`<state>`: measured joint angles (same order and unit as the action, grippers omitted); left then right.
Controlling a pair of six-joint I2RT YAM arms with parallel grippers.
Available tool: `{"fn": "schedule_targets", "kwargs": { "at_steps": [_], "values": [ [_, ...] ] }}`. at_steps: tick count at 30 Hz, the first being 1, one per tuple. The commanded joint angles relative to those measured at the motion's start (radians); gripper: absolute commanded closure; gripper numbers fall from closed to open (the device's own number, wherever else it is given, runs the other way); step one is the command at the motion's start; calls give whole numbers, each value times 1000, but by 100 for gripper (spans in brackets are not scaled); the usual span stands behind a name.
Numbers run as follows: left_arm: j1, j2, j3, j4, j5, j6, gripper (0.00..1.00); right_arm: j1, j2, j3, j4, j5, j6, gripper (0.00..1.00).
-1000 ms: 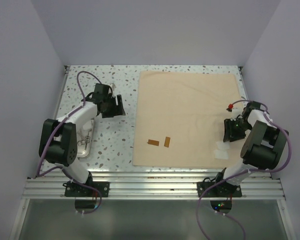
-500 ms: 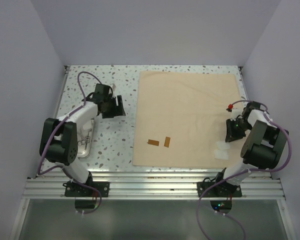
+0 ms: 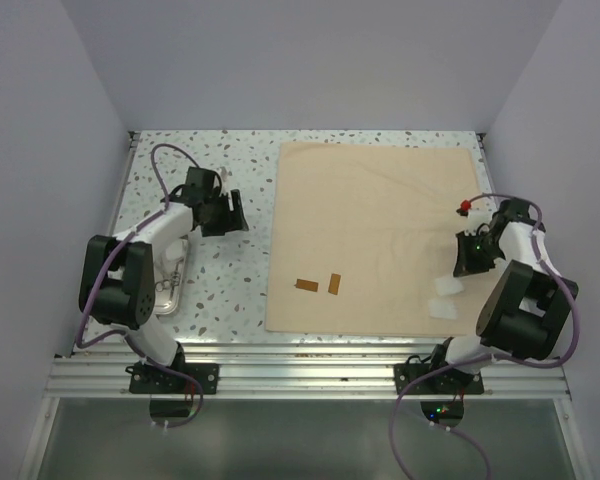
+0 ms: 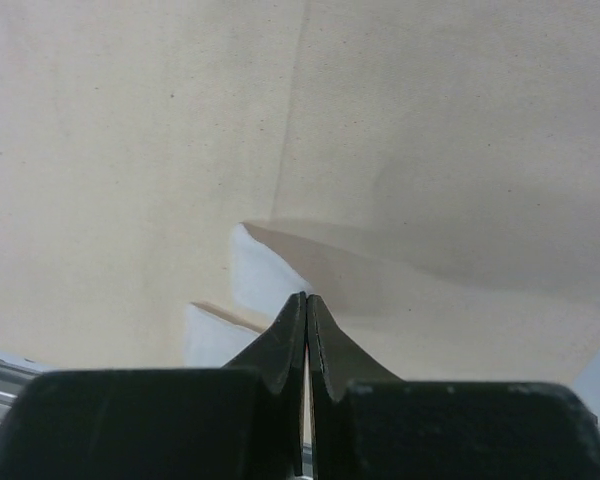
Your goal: Prepare the surgical pack
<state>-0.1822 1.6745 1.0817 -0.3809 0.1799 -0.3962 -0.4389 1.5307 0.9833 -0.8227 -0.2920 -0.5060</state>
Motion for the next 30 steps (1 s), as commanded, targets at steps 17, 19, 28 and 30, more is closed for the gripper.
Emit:
{"fn": "schedule_targets", "kwargs": {
  "at_steps": [17,19,28,30],
  "values": [
    [24,45,-22,60,47,3,27,-3,-158,57,-348,-251,-288,100],
    [24,48,-20,62,52,2,27,-3,-161,61,-372,-250,-298,100],
    [26,45,-22,65,55,5,27,-3,-171,92,-443,-318,-362,100],
    [26,41,-26,66,55,5,27,-3,-170,86,-447,-334,-370,100]
  ]
}}
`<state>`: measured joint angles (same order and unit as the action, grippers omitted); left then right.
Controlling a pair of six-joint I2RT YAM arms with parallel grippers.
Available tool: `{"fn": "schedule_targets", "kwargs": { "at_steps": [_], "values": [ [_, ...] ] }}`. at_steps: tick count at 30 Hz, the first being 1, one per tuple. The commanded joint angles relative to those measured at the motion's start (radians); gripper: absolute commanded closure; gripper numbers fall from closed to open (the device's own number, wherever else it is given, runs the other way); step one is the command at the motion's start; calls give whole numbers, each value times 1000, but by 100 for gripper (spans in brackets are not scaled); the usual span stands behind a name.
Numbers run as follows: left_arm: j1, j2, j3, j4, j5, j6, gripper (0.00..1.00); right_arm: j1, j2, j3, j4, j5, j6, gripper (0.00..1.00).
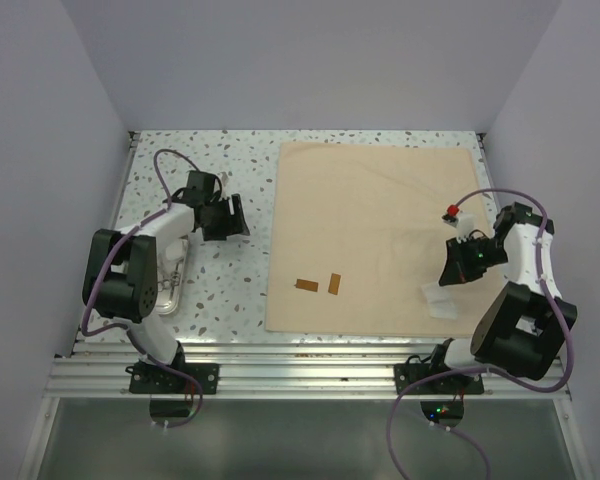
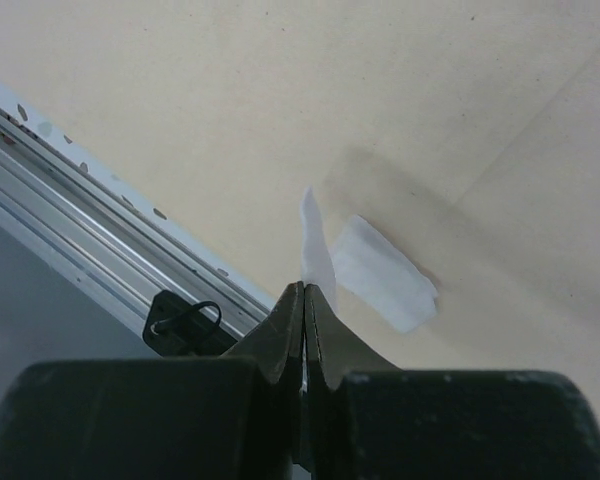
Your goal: Prepare the surgical pack
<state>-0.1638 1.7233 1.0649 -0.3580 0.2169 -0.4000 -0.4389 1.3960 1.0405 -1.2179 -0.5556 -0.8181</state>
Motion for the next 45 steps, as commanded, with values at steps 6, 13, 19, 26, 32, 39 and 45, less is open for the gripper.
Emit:
{"fn": "schedule_targets", "kwargs": {
  "at_steps": [6,13,19,26,32,39,45],
  "values": [
    [7,-16,-17,44,18,12,27,-3,-9,23,-16,-40,-21,100],
    [7,-19,-36,56,16,10,27,-1,-11,-26,-8,130,-24,100],
    [7,-4,-28,51,13,13,27,-1,-37,-83,-25,152,-67,100],
    [7,28,-10,48,24,12,27,-1,-14,-48,-49,105,-87,100],
    [7,38,-5,45,26,10,27,6,24,-17,-32,66,-70,100],
    [10,38,-5,45,22,13,27,11,46,-17,-23,63,-61,100],
    [15,35,-8,45,19,15,27,28,51,-31,-25,77,-73,100]
  ]
}}
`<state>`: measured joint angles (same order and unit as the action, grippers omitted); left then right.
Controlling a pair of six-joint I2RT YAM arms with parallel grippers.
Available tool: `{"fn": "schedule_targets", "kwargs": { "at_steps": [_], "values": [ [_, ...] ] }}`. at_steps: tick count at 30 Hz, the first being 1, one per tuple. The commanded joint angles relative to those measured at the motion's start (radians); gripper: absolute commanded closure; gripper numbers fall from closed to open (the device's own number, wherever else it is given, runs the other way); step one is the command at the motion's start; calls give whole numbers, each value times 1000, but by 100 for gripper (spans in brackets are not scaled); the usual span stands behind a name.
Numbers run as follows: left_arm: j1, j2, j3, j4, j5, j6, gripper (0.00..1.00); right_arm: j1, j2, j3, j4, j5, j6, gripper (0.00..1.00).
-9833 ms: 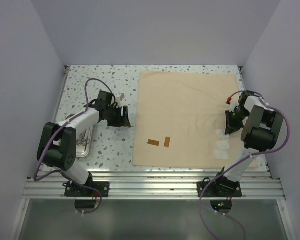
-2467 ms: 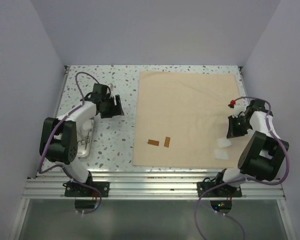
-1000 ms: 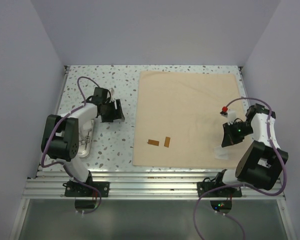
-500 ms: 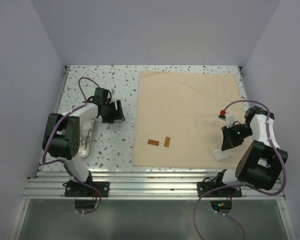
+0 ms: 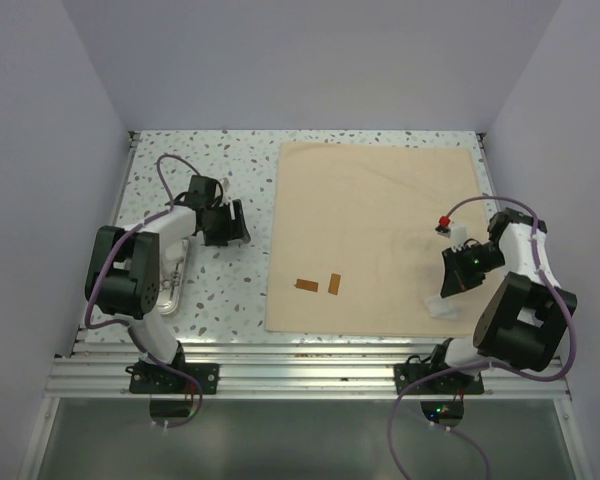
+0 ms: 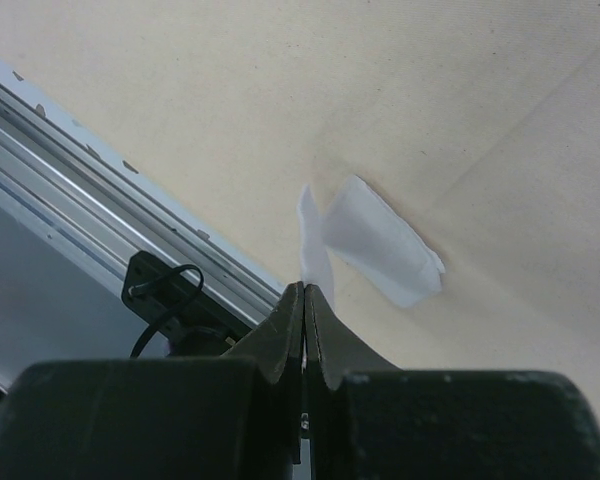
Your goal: Prepare the surgical pack
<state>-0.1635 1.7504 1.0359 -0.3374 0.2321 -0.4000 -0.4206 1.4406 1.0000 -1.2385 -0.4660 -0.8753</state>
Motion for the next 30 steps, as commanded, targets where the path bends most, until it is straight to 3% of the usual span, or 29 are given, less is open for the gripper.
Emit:
{"fn": "schedule_targets", "kwargs": {
  "at_steps": [1,30],
  "values": [
    [15,5,21,26,3,15,27,14,9,8,-4,-13,-16,100],
    [-34,-109,111,-6,87,36,25,-37,89,-67,224,194,168,100]
  ]
}}
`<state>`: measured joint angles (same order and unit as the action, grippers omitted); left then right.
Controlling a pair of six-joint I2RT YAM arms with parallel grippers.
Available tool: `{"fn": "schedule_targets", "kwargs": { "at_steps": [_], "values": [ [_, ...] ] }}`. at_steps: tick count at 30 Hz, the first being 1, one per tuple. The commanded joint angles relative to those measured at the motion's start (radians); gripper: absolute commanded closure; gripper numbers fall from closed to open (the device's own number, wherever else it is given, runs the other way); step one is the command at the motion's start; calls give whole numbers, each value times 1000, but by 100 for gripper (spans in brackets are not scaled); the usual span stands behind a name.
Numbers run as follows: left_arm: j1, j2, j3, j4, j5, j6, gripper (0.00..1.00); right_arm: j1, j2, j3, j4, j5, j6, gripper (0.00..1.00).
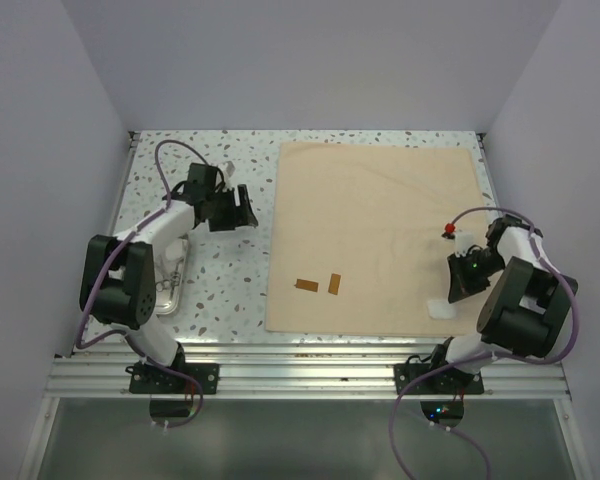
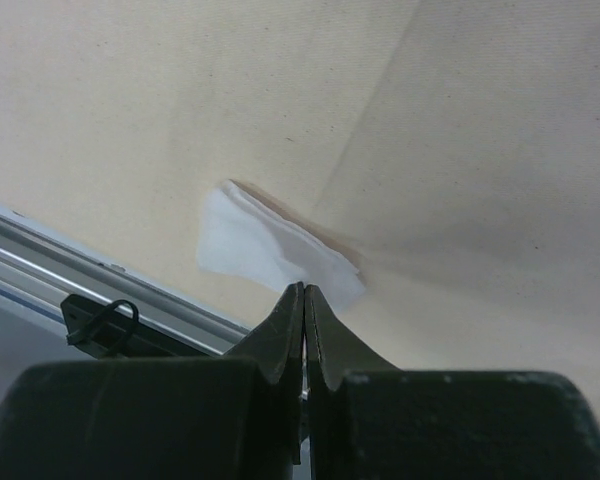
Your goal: Prepare the surgical pack
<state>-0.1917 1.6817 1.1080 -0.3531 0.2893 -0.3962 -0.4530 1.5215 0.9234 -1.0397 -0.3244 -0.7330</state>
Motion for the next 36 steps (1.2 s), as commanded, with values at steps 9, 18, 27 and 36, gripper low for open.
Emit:
{"fn": "schedule_targets", "kwargs": {
  "at_steps": [9,18,27,36],
  "values": [
    [-23,-59,52,14,53,37,25,-7,48,31,46,99,50,97],
    [-25,-60,39,20,57,43,24,-7,-35,-47,59,122,27,48],
    [-25,-45,61,17,71,39,25,-6,-6,-49,70,128,18,44],
    [-25,-34,72,16,59,43,24,62,65,-26,41,127,-11,54]
  ]
}}
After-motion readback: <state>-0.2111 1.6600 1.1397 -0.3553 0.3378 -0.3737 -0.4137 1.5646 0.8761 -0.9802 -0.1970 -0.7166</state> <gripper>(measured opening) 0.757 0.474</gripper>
